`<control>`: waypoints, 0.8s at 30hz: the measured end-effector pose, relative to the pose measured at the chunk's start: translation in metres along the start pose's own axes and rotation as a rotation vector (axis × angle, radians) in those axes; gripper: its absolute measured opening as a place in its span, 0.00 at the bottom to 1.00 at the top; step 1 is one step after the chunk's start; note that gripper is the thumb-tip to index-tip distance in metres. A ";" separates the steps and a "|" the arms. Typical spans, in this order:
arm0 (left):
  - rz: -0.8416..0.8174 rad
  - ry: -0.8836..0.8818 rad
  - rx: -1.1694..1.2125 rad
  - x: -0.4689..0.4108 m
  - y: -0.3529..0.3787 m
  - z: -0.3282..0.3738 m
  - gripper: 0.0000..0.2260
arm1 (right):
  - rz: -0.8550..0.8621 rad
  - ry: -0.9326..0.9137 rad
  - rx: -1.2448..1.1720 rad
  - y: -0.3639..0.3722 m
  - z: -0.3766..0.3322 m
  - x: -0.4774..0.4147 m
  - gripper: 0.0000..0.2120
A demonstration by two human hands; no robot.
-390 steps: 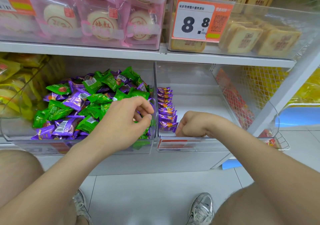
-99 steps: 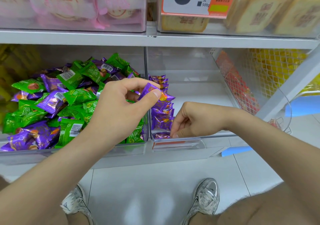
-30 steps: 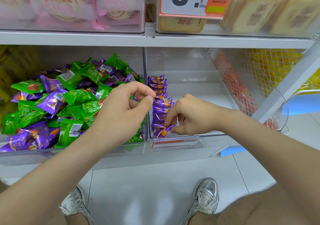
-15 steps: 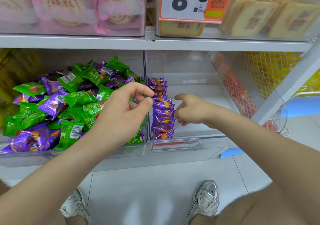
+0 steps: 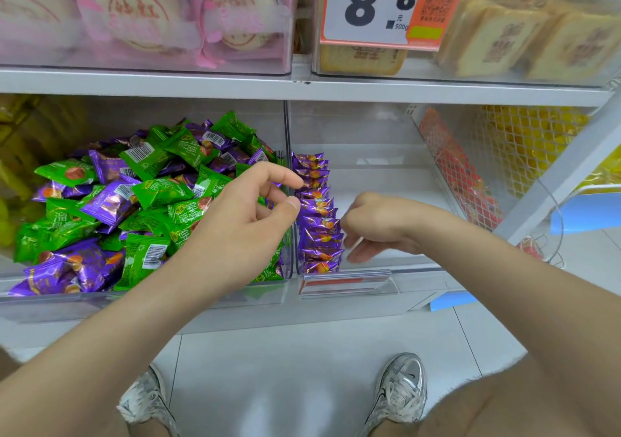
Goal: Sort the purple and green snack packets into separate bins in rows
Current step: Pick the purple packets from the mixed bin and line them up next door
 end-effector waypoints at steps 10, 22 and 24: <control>0.018 -0.005 -0.016 0.006 -0.007 -0.003 0.09 | 0.029 -0.034 0.042 -0.002 0.007 0.006 0.13; 0.024 -0.014 -0.053 0.013 -0.014 -0.007 0.07 | 0.301 -0.212 0.195 0.000 -0.004 0.013 0.23; 0.024 -0.018 -0.049 0.013 -0.015 -0.006 0.07 | 0.323 -0.287 0.292 -0.002 -0.008 0.019 0.19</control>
Point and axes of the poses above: each hand's wrist, its own x-axis away from the middle knuckle, its own y-axis out of the palm, z = x × y, the point moved 3 cm from there along -x, towards the middle knuckle, and after that the axes turned 3 degrees about y, right-handed, at the moved point
